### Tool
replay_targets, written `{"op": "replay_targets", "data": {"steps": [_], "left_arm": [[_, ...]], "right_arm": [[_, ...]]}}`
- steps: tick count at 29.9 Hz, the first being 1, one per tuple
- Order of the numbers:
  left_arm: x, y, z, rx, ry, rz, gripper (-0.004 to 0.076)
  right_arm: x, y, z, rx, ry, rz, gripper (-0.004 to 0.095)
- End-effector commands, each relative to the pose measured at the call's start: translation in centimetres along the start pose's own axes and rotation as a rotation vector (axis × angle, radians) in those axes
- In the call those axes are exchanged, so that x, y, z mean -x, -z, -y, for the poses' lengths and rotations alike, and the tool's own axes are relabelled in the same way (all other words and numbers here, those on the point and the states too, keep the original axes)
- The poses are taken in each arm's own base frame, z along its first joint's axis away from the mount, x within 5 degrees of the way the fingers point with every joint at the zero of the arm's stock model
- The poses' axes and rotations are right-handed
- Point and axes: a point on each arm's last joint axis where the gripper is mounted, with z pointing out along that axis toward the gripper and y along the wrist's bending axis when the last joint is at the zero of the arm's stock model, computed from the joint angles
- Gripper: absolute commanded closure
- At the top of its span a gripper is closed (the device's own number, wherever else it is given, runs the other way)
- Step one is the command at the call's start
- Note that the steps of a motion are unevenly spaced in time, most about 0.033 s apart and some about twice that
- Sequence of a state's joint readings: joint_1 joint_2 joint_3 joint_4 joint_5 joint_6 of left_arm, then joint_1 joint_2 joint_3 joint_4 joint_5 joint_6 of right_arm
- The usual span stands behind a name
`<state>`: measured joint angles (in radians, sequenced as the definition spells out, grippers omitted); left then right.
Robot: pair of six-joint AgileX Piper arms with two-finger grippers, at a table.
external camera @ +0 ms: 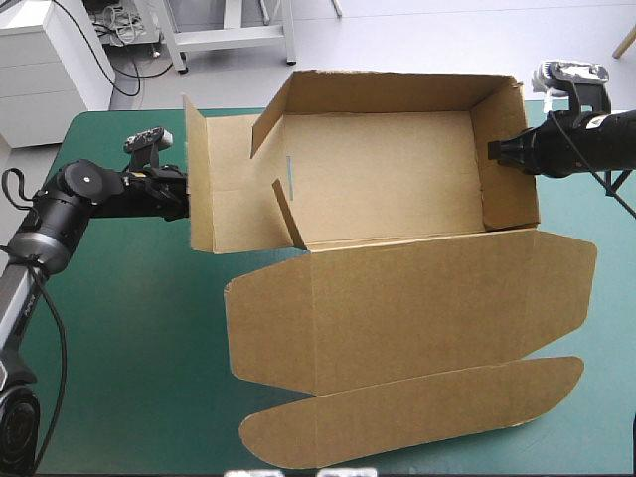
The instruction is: Fold the box
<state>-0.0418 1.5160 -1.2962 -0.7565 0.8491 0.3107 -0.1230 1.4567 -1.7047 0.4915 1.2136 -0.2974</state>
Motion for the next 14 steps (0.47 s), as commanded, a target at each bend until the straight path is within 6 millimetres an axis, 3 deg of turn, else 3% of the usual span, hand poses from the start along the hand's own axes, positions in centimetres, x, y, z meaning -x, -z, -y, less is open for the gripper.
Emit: {"op": "replay_targets", "data": {"steps": [1, 14], "left_arm": [[1.2, 2.0, 2.5, -0.155, -0.002, 0.122, 0.0226], [0.7, 2.3, 4.0, -0.318, -0.048, 0.070, 0.0230]], "right_arm": [[0.8, 1.6, -0.9, 0.013, 0.000, 0.099, 0.0929], [1.2, -3.9, 1.9, 0.024, -0.066, -0.003, 0.0929]]}}
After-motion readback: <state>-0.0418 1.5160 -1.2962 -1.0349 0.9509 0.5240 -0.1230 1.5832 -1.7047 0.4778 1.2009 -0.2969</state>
